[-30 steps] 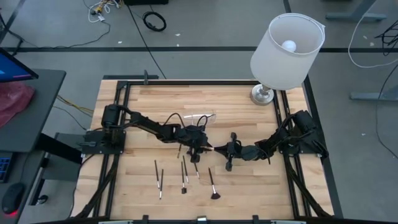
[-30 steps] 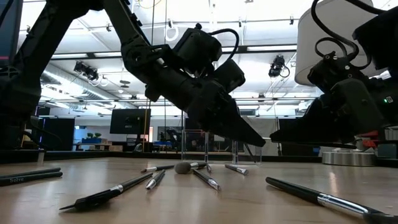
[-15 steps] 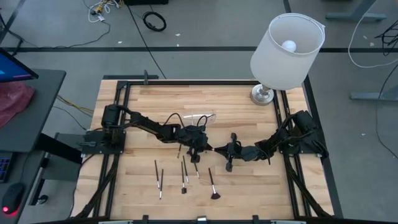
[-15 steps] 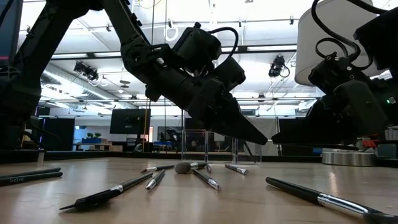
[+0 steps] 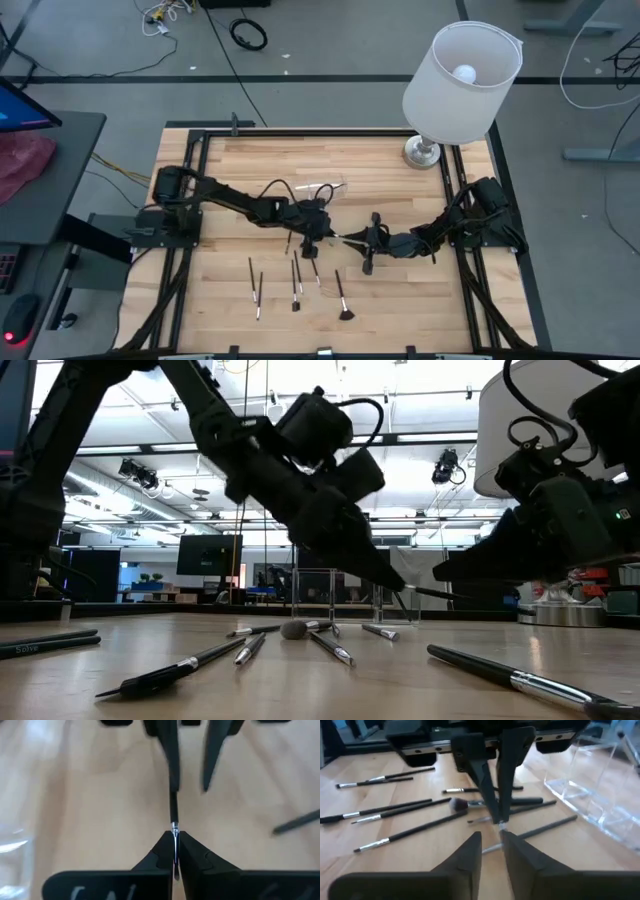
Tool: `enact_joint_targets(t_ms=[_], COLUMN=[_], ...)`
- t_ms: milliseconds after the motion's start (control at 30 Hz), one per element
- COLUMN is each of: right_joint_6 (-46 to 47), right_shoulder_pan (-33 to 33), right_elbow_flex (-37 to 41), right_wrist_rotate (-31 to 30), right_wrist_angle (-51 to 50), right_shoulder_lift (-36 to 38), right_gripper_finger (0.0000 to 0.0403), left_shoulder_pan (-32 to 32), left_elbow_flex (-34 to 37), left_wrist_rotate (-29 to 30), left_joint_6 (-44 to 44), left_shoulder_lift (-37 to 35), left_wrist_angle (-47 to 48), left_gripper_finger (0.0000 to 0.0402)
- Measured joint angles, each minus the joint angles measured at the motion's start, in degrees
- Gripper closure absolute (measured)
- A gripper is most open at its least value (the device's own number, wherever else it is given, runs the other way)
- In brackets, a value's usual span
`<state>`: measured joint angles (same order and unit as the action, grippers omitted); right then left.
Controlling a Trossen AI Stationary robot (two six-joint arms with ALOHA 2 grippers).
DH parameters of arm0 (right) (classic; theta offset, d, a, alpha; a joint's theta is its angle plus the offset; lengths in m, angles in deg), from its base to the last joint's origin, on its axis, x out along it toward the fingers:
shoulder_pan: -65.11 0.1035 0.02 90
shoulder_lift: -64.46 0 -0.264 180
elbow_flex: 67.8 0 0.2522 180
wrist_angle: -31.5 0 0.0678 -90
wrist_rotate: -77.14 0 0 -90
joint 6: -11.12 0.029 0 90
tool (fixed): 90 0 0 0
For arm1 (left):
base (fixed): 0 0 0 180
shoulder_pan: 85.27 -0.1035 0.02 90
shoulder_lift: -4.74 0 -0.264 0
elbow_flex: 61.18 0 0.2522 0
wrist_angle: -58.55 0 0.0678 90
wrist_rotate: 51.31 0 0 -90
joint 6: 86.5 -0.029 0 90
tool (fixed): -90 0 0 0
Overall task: Put items in baskets/containers
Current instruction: Put the black eyeshadow brush into the transparent organizer
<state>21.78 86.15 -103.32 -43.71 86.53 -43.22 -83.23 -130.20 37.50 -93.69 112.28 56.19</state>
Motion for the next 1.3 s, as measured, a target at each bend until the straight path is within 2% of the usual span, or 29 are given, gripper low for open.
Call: enact_joint_targets(t_ms=[200, 367, 433, 567, 767, 900, 1033, 1200, 1300], right_joint_6=[-8.54, -7.79, -7.07, -6.83, -6.65, -6.63, -5.61, 0.39, 3.96], right_shoulder_pan=[0.48, 0.46, 0.12, -1.17, -3.11, -4.01, -4.04, -4.02, -3.98], right_elbow_flex=[-0.02, -0.02, -0.02, -0.02, -0.85, -1.31, -1.38, -1.33, -1.33], right_wrist_rotate=[-7.54, -7.46, -7.16, -7.08, -6.57, -4.03, -2.62, -2.56, -2.56], right_wrist_angle=[5.52, 4.97, 3.86, 3.3, 2.3, 1.65, 0.08, -4.66, -5.63], right_shoulder_lift=[0.81, 0.84, 0.84, 0.84, 0.81, 0.81, 0.81, 0.77, 0.79], right_gripper_finger=[0.0285, 0.0276, 0.0275, 0.0275, 0.0275, 0.0275, 0.0275, 0.0275, 0.0275], left_shoulder_pan=[-0.24, -0.33, -0.6, -2.03, -7.66, -11.37, -13.56, -13.97, -13.76], left_elbow_flex=[0.0, -0.94, -3.58, -14.19, -34.25, -42.31, -44.32, -44.35, -44.33], left_wrist_rotate=[5.89, 16.83, 20.2, 20.27, 18.39, 16.62, 16.54, 22.93, 23.06], left_joint_6=[-2.66, -3.95, -5.94, -12.19, -19.16, -21.98, -23.58, -26.2, -26.87], left_shoulder_lift=[-9.43, -18.37, -21.01, -22.79, -15.99, -8.63, -2.65, 2.42, 3.49], left_wrist_angle=[18.42, 32.34, 36.79, 47.76, 63.89, 69.2, 67.91, 68.71, 68.79], left_gripper_finger=[0.0392, 0.039, 0.0393, 0.0393, 0.0393, 0.0393, 0.0393, 0.0393, 0.0393])
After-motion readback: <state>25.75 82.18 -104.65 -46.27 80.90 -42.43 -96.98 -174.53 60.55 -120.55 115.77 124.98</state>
